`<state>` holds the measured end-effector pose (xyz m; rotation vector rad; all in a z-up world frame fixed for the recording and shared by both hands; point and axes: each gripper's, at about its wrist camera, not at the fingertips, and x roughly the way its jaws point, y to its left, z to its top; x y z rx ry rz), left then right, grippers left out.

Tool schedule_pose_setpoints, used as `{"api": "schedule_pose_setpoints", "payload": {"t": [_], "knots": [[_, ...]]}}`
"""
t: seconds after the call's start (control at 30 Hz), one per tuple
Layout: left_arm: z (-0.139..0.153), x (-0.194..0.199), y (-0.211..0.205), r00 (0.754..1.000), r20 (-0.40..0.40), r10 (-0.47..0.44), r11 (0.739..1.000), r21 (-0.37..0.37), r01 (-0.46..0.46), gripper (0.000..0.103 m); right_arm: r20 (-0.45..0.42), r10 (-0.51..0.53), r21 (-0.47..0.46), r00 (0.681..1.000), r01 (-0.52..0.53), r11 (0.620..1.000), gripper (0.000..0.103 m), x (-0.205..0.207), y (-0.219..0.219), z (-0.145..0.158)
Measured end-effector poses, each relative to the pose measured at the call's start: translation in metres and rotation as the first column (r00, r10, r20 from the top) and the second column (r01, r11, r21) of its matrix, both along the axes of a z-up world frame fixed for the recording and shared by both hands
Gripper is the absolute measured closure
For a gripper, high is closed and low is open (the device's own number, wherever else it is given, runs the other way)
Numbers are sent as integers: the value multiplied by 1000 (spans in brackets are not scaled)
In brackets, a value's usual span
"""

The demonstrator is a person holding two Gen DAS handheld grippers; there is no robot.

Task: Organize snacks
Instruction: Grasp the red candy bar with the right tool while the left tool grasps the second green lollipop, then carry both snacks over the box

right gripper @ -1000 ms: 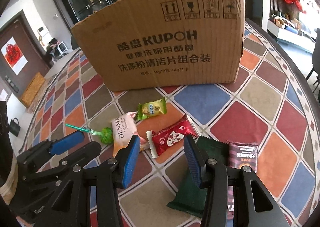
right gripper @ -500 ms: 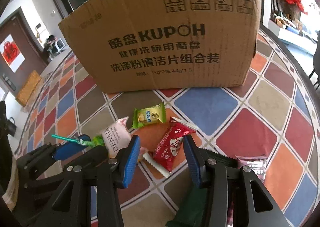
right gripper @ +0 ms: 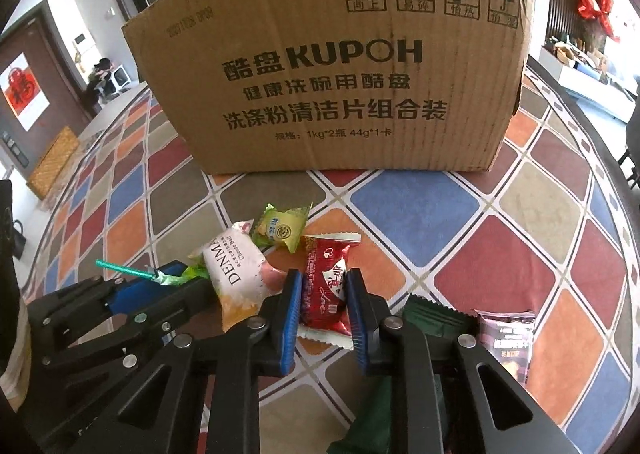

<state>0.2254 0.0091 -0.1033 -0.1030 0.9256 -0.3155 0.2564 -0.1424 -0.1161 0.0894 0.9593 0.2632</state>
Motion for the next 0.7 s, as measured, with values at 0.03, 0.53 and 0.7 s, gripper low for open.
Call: {"api": "schedule_pose_setpoints", "payload": {"t": [0.03, 0.53, 0.7], "knots": [[2, -2, 0, 1000, 7, 2, 1000, 2, -2, 79, 4, 0, -1, 1000, 0, 1000, 79, -1, -1, 0], [41, -23, -2, 996, 93, 18, 1000, 2, -18, 79, 72, -7, 16, 997, 6, 1000, 79, -25, -18, 31], [61, -29, -2, 990, 136, 21, 1000, -4, -20, 79, 111, -9, 35, 994, 5, 999, 79, -33, -22, 50]]}}
